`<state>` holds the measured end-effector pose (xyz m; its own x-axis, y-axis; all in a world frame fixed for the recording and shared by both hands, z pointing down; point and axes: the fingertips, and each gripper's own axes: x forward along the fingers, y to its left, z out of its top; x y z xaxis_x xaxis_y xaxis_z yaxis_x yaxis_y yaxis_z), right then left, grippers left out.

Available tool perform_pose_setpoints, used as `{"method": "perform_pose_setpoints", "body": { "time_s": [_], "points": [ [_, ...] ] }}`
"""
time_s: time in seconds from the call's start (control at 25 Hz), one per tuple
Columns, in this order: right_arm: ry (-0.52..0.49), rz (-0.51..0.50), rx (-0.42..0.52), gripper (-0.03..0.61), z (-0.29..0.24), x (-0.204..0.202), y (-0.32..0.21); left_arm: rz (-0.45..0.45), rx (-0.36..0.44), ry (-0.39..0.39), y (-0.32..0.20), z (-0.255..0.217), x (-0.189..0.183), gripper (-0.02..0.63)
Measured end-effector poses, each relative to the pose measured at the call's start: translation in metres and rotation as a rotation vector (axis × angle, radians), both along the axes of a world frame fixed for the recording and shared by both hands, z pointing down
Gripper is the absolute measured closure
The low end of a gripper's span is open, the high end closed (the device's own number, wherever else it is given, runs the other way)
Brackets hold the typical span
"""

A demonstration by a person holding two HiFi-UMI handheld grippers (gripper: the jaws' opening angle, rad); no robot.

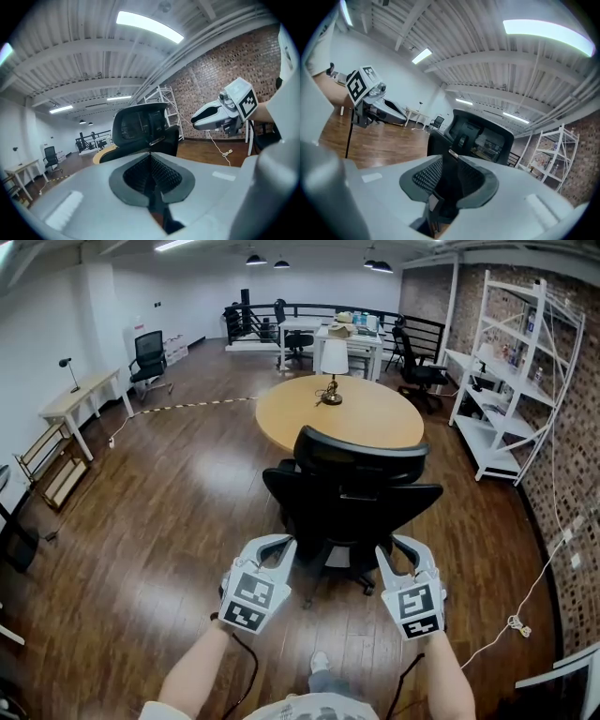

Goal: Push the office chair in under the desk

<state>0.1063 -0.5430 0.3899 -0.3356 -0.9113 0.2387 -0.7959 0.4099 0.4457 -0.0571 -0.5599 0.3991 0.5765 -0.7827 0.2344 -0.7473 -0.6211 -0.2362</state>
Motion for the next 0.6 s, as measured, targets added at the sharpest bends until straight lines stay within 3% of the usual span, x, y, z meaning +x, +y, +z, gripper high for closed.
{"method": "perform_pose_setpoints", "body": {
  "time_s": [0.4,0.6],
  "points": [
    [-0.221,0.004,-0.003,0.578,0.002,-0.030,0.079,0.057,-0.044,0.262,0.084,-0.016,0.007,0.597],
    [-0.377,-0.029,-0.017,0.578,-0.009,-0.045,0.111,0.068,-0.076,0.378,0.118,-0.022,0.013,0.597]
  ]
}}
